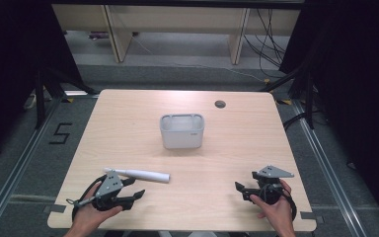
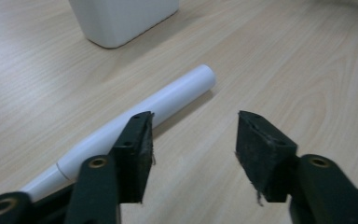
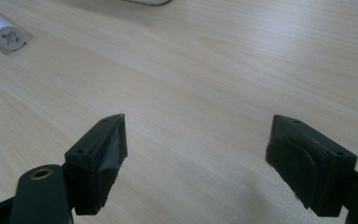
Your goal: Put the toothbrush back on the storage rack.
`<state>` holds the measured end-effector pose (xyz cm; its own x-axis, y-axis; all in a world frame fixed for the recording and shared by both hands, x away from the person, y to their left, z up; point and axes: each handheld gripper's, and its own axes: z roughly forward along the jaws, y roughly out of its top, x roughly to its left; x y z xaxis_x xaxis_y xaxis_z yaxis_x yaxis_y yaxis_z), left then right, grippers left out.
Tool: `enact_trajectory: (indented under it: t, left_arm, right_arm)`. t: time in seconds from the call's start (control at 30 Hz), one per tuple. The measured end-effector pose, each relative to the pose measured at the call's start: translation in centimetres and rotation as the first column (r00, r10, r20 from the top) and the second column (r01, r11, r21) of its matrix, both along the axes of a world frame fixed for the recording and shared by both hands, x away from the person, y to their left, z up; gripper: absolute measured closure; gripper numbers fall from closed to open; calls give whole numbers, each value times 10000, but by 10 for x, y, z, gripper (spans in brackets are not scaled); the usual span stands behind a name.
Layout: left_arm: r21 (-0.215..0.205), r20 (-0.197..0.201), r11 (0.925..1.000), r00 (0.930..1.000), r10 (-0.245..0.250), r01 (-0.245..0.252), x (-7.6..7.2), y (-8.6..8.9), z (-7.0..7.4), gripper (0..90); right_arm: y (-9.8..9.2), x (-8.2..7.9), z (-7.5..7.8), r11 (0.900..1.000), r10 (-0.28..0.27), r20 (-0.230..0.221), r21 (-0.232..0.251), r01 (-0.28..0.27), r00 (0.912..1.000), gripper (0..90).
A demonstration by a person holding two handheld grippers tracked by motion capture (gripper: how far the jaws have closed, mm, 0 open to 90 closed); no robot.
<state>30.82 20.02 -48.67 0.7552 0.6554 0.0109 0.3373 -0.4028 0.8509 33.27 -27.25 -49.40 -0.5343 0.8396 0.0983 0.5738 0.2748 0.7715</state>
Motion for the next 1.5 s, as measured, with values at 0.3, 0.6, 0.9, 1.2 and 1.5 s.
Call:
enact_trajectory:
  t: [0.3, 0.6, 0.9, 1.2, 1.5]
  left_arm:
    - [-91, 106, 9998, 9998, -192, 193, 12, -13, 3, 751]
    - [44, 82, 9998, 9998, -185, 185, 31, -33, 7, 874]
    - [163, -198, 9995, 9994, -281, 284, 50, -50, 3, 883]
    - [616, -565, 9972, 9976, -397, 432, 63, -61, -7, 877]
    - [845, -804, 9947, 9955, -510, 578, 68, -69, -12, 870]
  right_arm:
    - [3, -1, -1, 9999, -24, -212, 124, 26, 9998, 210]
    - [4, -2, -1, 9999, -4, -179, 156, 7, 9998, 211]
    - [3, -1, 0, 9999, 113, 8, -86, -113, 9999, 212]
    - [5, -2, -1, 9999, 42, -167, 131, -40, 9999, 212]
    - [4, -1, -1, 9998, 211, -104, 39, -210, 9997, 214]
